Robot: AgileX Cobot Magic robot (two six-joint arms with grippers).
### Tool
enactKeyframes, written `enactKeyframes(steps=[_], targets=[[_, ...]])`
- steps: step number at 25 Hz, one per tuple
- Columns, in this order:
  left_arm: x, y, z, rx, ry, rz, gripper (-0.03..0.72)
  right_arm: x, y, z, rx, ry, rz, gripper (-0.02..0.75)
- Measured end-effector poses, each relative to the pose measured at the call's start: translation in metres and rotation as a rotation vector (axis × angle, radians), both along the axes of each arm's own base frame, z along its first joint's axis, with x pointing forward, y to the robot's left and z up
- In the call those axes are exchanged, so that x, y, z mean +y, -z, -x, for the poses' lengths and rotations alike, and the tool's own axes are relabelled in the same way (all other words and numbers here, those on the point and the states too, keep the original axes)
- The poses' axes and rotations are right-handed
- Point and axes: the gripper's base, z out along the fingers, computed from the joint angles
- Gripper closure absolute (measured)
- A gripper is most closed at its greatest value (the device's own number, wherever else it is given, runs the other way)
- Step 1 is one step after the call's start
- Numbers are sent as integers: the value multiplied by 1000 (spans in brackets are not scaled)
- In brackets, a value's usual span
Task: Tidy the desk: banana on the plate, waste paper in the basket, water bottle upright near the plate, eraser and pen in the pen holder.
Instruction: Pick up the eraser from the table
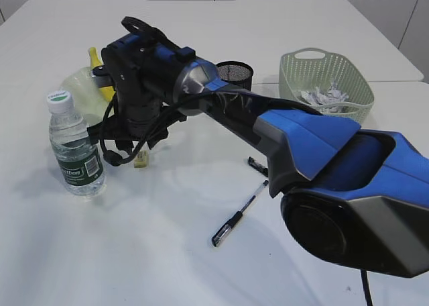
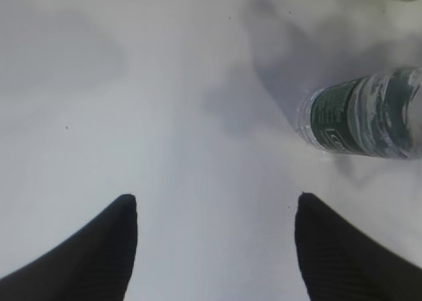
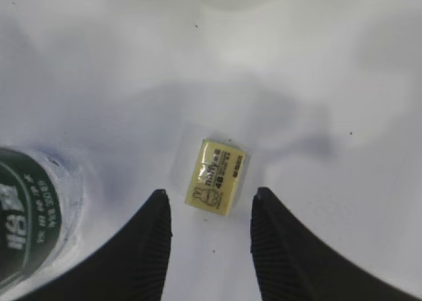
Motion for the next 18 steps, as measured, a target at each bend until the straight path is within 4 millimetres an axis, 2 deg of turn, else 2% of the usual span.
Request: enactKeyframes(steps=[6, 18], targets=[[0, 0, 0, 0, 0, 0, 160, 2, 26, -1, 36, 20, 7, 430], [0, 0, 0, -3, 0, -1, 160, 4, 24, -7, -18, 52, -45, 428]])
